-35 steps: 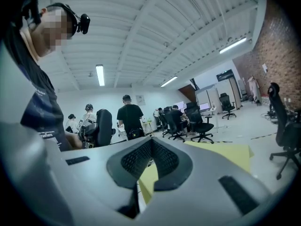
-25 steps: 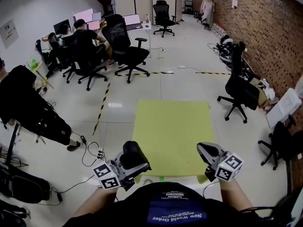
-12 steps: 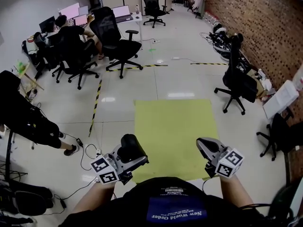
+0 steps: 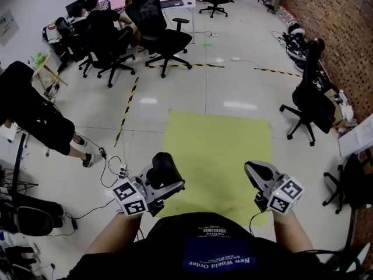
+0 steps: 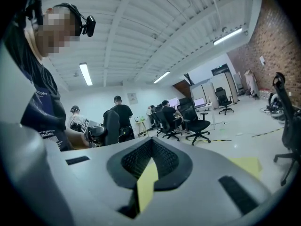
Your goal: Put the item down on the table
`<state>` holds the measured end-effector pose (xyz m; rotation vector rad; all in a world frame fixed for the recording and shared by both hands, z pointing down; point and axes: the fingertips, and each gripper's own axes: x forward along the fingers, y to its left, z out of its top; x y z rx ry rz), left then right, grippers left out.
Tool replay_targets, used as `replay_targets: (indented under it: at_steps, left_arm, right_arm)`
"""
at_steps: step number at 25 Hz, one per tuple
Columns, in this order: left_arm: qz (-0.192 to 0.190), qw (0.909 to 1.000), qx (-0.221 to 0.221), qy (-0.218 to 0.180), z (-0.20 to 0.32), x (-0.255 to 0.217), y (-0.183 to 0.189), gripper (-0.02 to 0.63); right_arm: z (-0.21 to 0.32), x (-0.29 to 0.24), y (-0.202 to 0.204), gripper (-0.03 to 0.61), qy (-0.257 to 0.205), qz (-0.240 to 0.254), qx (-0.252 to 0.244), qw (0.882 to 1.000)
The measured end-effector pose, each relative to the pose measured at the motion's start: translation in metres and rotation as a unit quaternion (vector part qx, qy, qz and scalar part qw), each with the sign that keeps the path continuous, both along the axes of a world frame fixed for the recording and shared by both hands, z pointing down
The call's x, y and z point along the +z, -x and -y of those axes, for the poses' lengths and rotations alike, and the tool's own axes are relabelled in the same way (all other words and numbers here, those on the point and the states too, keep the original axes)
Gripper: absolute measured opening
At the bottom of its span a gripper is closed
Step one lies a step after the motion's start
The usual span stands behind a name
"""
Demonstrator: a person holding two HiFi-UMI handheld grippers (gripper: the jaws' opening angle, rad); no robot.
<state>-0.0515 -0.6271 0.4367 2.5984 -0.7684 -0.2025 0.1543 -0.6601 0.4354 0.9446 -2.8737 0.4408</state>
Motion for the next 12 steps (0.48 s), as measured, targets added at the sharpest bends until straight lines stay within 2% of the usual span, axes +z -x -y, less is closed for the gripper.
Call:
replay_targets:
  at_steps: [9, 12]
  left_arm:
    - [0.025, 0.9996, -0.004, 0.012, 0.028, 0.008, -0.043, 0.356]
    - [0.063, 0.998, 0.004, -0.001, 0.042, 0.006, -0.05, 0.355]
  right_arm:
    - [0.027, 0.012, -0.036, -0.014, 0.01, 0.013, -0.004, 1.0]
    - [0.031, 0.011, -0.047, -0.014, 0.01, 0.012, 0.002, 1.0]
